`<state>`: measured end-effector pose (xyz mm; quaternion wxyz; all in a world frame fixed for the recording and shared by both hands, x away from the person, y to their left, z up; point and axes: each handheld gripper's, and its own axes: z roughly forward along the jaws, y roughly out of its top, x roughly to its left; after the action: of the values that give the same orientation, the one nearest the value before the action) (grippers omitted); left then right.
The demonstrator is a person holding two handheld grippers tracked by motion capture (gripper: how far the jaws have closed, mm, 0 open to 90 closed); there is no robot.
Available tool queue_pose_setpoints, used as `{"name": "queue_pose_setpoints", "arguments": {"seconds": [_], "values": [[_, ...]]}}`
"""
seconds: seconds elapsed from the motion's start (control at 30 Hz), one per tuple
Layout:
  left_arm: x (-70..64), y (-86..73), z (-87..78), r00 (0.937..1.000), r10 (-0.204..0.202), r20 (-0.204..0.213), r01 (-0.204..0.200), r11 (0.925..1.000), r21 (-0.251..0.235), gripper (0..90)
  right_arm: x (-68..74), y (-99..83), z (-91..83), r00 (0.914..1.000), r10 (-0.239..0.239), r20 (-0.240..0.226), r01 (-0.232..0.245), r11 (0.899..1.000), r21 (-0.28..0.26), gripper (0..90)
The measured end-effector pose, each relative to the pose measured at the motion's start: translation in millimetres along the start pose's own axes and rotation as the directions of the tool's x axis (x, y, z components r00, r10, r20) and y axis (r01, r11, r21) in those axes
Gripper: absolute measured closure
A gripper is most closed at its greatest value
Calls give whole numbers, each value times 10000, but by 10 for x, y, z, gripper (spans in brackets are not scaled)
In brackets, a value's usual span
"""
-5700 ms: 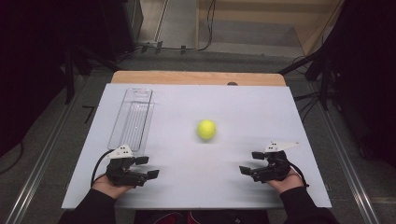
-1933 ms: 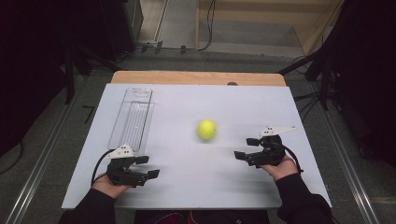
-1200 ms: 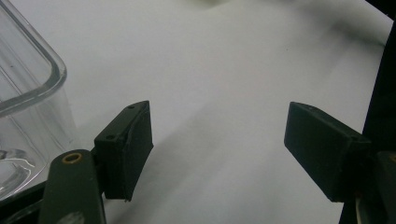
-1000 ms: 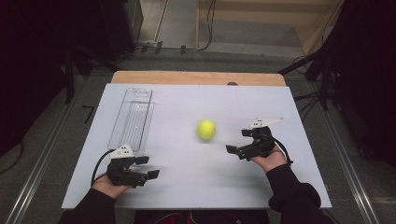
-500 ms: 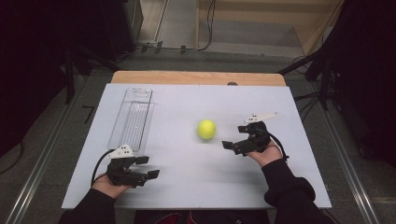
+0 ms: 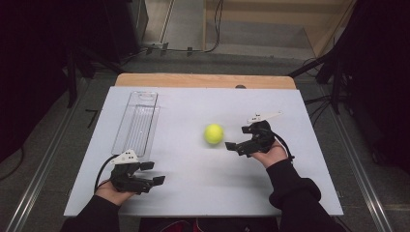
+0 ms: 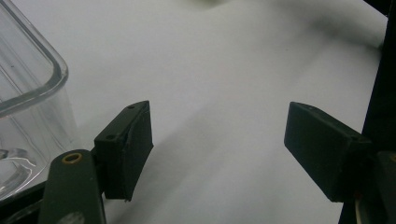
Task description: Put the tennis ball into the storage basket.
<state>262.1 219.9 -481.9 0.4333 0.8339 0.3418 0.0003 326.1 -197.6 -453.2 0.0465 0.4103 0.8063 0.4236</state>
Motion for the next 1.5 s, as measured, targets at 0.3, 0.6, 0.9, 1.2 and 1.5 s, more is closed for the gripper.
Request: {"name": "queue_pose_setpoints", "arguments": {"seconds": [0.3,0.6,0.9,1.2,1.5], "values": [[0,-1,0,10000,0,2,0,10000,1,240,1,98,33,10000,-53,-48,53,10000,-47,0],[2,-2,2,10000,-7,4,7,10000,-14,239,5,201,77,9999,-121,-82,121,9999,-72,0],[4,-3,1,10000,0,14,0,10000,-15,240,19,306,148,9998,-187,-106,187,9998,-3,0],[4,-4,0,10000,-2,16,2,10000,-9,240,40,416,239,9994,-330,-99,330,9995,10,0],[5,-5,0,10000,-4,17,4,10000,-7,240,36,512,359,9993,-372,-100,374,9992,172,0]]}}
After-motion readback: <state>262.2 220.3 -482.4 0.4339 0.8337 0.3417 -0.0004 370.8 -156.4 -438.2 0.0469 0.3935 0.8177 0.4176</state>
